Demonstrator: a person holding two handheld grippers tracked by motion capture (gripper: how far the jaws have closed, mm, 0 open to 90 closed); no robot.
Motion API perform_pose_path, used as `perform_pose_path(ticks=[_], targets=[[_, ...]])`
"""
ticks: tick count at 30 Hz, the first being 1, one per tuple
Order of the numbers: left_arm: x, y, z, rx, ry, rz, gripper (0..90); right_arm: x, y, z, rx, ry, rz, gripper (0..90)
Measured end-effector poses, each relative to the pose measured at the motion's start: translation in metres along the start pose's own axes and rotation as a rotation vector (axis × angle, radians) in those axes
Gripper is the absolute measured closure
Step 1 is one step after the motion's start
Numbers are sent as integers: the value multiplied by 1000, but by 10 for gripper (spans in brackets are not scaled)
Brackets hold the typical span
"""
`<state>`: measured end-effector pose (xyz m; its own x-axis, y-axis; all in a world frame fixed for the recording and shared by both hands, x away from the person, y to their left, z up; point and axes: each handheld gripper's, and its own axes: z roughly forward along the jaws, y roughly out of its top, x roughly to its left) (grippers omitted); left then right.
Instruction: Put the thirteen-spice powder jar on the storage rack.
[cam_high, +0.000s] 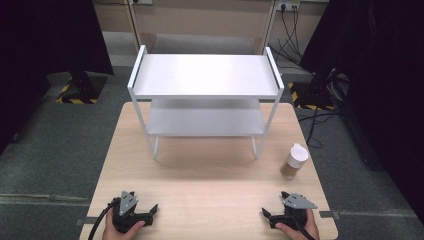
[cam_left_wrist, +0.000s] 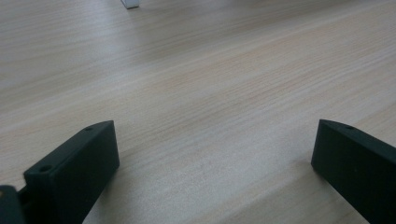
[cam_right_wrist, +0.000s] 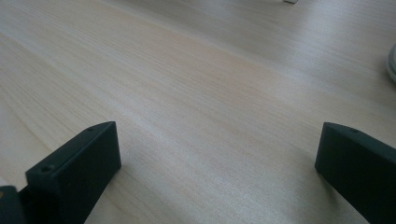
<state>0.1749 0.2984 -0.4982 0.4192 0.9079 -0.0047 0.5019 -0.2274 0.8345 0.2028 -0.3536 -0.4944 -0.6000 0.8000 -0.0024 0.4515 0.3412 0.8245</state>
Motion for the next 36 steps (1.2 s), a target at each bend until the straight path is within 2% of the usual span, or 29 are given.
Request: perform_pose_path(ticks=[26, 28, 29, 31, 32, 33, 34, 36], targets=[[0, 0, 0, 1, 1, 2, 0, 1, 0, 0, 1, -2, 3, 10], [0, 0, 0, 1, 1, 2, 0, -1, -3, -1, -15, 7, -9, 19], [0, 0, 0, 1, 1, 2, 0, -2, -6, -4, -41, 7, 3, 20], [0, 0, 0, 1, 1, 2, 0, 0, -10, -11, -94, -18, 18, 17], [0, 0, 0, 1, 1, 2, 0, 0, -10, -11, -94, -18, 18, 17], [0, 0, 0, 1, 1, 2, 0, 1, -12, -20, -149, -34, 25, 17], [0, 0, 0, 1, 1, 2, 0, 1, -10, -27, -180, -46, 22, 17], [0, 0, 0, 1, 1, 2, 0, 2, -5, -37, -215, -67, 8, 13]])
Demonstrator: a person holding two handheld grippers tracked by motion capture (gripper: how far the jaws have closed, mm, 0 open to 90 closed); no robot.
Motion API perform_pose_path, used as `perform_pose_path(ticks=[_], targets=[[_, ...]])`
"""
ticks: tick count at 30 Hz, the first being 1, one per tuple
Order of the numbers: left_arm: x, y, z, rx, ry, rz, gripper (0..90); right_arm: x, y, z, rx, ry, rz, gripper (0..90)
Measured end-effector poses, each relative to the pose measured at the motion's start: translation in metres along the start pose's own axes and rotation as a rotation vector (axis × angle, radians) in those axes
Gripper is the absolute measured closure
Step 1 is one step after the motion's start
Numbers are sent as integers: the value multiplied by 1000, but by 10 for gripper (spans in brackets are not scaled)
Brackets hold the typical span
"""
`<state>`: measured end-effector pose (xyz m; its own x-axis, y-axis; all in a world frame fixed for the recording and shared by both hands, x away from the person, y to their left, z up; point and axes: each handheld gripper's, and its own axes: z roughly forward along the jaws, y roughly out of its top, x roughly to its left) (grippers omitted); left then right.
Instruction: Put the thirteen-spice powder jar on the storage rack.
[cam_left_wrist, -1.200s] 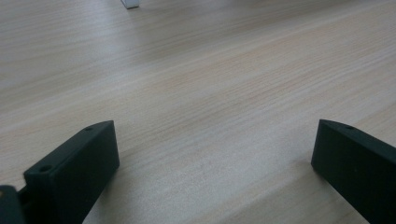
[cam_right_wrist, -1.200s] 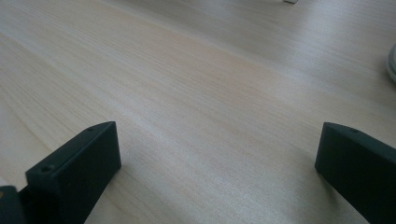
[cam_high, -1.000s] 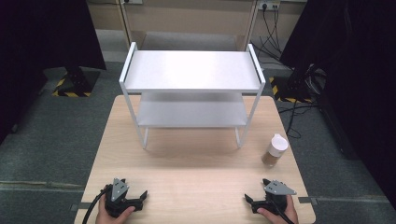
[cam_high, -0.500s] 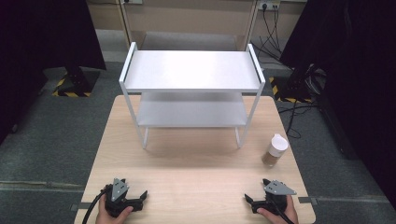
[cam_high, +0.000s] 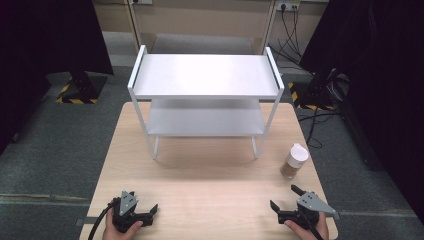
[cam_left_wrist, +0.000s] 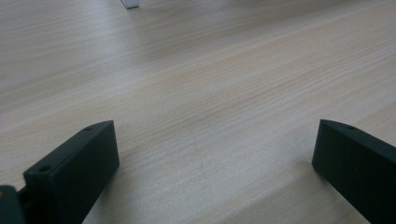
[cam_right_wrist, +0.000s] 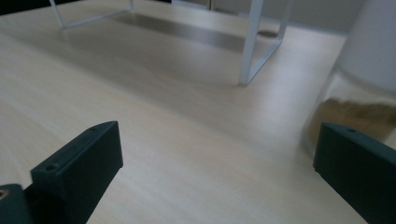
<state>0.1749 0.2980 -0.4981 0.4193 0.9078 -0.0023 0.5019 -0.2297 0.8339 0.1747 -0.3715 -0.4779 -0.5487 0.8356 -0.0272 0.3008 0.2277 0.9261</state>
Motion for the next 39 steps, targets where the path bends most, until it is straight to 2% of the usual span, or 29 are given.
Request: perform_pose_path(ticks=[6, 11, 12, 14, 15, 17, 19, 22, 24, 30, 35, 39], targets=[[0, 0, 0, 0, 0, 0, 0, -1, 18, -21, -75, -25, -22, 11], [0, 0, 0, 0, 0, 0, 0, -1, 17, -24, -101, -29, -17, 10], [0, 0, 0, 0, 0, 0, 0, -1, 13, -24, -120, -40, 2, 5], [0, 0, 0, 0, 0, 0, 0, 1, 11, -24, -131, -54, 10, 6], [0, 0, 0, 0, 0, 0, 0, 8, 4, -22, -159, -126, 25, 6], [0, 0, 0, 0, 0, 0, 0, 15, -3, -21, -191, -191, 33, 6], [0, 0, 0, 0, 0, 0, 0, 22, -14, -20, -256, -271, 50, 6], [0, 0, 0, 0, 0, 0, 0, 27, -22, -19, -299, -323, 83, 7], [0, 0, 0, 0, 0, 0, 0, 26, -24, -18, -305, -333, 107, 8], [0, 0, 0, 0, 0, 0, 0, 21, -21, -9, -301, -342, 128, 7], [0, 0, 0, 0, 0, 0, 0, 15, -15, 7, -300, -336, 139, 8], [0, 0, 0, 0, -1, 0, 0, 5, -5, 30, -283, -357, 144, 13]])
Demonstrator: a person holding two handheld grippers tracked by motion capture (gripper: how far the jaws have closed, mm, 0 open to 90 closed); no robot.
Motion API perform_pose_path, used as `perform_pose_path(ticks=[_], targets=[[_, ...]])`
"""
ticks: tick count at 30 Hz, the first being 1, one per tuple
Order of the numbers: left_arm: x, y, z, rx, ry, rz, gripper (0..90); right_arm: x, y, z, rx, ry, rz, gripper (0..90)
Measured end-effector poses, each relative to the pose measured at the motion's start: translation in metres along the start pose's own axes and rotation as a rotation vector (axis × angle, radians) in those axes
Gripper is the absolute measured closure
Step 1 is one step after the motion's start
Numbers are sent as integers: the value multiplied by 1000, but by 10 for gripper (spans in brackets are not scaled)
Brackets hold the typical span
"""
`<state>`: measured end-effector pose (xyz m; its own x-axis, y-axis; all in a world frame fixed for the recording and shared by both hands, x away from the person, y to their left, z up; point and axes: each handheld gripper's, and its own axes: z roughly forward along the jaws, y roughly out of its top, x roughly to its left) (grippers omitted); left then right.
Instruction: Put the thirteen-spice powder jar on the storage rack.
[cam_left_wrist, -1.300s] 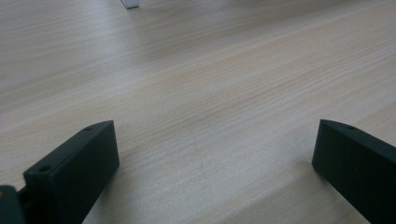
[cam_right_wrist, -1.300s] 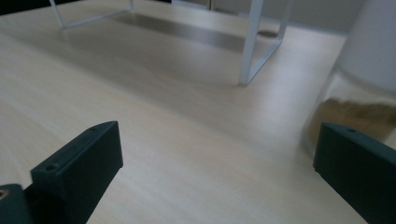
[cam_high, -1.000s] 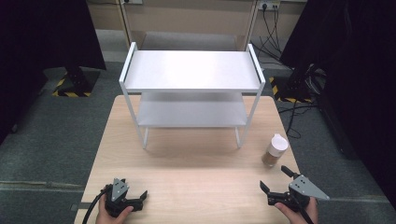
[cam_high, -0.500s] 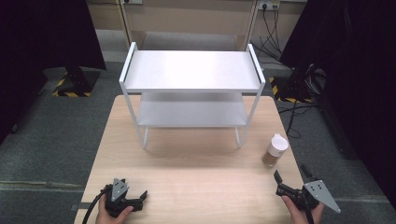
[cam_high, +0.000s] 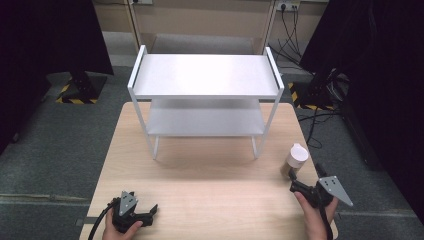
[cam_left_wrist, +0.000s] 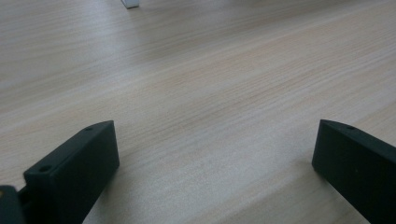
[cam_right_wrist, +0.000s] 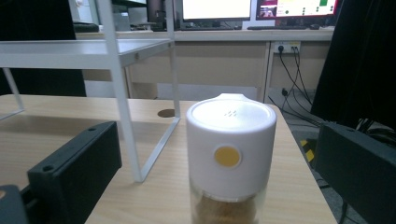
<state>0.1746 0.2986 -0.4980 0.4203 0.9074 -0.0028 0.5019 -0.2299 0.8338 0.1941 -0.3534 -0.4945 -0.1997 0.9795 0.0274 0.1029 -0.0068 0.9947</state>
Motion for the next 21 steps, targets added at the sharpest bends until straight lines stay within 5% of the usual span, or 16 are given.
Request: perform_pose_path(ticks=[9, 16, 21], targets=[[1, 0, 0, 0, -3, 2, 0, 3, 7, 36, 36, -47, -7, 40], [1, 0, 0, 0, -2, 1, 0, 2, 3, 48, 51, -64, 21, 75], [1, 0, 0, 0, -2, 1, 0, 2, 1, 53, 71, -66, 28, 182]])
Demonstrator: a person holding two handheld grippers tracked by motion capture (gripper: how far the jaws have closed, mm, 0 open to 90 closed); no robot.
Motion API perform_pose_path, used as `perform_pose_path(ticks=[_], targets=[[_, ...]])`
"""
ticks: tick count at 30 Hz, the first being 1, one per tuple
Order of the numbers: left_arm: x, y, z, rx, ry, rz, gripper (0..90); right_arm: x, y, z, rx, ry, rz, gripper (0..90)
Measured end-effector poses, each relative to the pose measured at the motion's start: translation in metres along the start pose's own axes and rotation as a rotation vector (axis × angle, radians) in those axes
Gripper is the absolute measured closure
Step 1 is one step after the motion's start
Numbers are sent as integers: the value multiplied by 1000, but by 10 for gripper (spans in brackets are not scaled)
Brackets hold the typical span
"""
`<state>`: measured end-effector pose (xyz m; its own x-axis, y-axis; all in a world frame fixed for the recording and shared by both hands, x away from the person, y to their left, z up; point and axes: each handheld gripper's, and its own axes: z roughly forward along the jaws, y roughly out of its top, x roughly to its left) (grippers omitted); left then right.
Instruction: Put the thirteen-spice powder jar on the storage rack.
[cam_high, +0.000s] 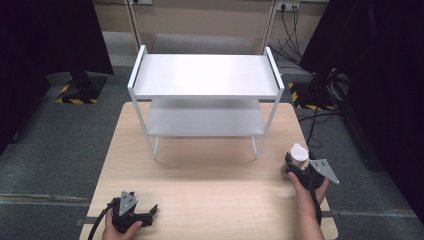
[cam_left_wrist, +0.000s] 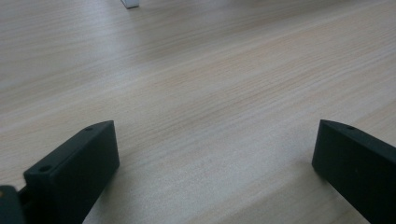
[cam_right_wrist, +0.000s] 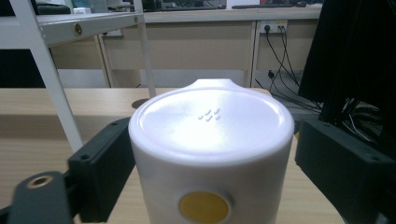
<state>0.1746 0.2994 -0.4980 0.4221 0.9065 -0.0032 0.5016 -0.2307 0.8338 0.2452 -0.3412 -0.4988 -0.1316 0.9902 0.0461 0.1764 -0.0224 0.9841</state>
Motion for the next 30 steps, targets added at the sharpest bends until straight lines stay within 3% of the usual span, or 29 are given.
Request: perform_pose_path(ticks=[4, 7, 20, 25, 30], targets=[[0, 0, 0, 0, 0, 0, 0, -2, 0, -1, -2, 16, -3, 304], [0, 0, 0, 0, 0, 0, 0, -1, 7, -1, 23, 17, -30, 308], [0, 0, 0, 0, 1, -1, 0, -2, 14, -7, 49, 27, -23, 311], [0, 0, 0, 0, 1, 0, 0, 0, 22, -17, 30, 46, -34, 311], [0, 0, 0, 0, 1, -1, 0, 3, 45, -32, -3, 69, -39, 311]])
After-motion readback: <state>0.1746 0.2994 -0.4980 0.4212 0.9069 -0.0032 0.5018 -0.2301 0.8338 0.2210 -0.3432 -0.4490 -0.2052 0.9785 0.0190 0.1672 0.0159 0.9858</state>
